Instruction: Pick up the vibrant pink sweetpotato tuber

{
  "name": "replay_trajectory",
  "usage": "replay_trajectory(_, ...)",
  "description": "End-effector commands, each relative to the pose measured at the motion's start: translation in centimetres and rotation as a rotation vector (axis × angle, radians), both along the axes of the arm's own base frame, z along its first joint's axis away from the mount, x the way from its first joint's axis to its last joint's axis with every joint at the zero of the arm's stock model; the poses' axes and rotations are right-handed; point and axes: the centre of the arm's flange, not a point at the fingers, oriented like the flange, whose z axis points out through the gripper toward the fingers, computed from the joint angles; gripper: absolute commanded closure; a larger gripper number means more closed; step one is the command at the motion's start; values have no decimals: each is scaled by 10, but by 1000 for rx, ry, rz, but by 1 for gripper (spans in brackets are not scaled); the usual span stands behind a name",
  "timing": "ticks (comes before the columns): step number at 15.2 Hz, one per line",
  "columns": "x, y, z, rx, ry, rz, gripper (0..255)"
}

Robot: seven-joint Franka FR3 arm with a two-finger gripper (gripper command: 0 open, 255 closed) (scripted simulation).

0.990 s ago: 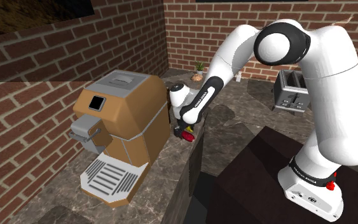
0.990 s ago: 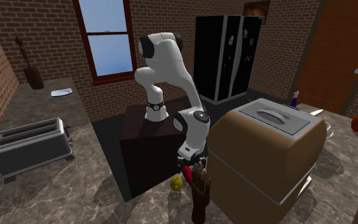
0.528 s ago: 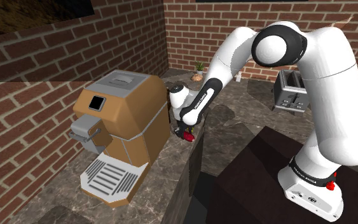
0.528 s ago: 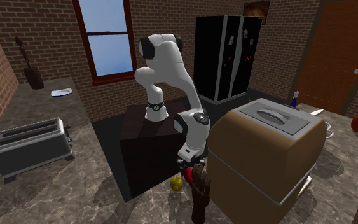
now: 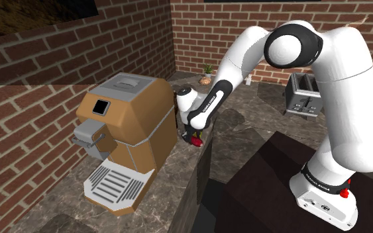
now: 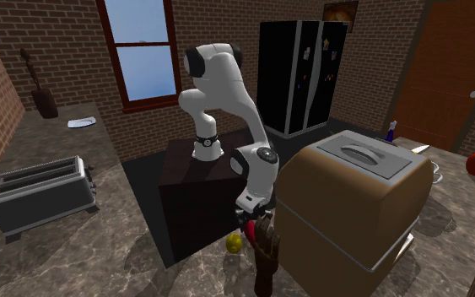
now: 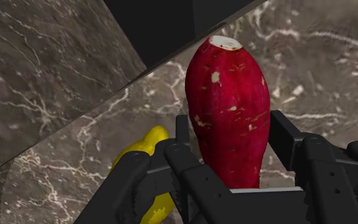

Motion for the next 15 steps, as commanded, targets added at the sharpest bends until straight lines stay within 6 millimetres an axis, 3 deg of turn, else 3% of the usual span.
replay_trajectory(1,1,-1,9,0,0,0,255)
replay_trajectory(13,1,-1,72,0,0,0,255)
replay_trajectory(15,1,-1,73,0,0,0,255)
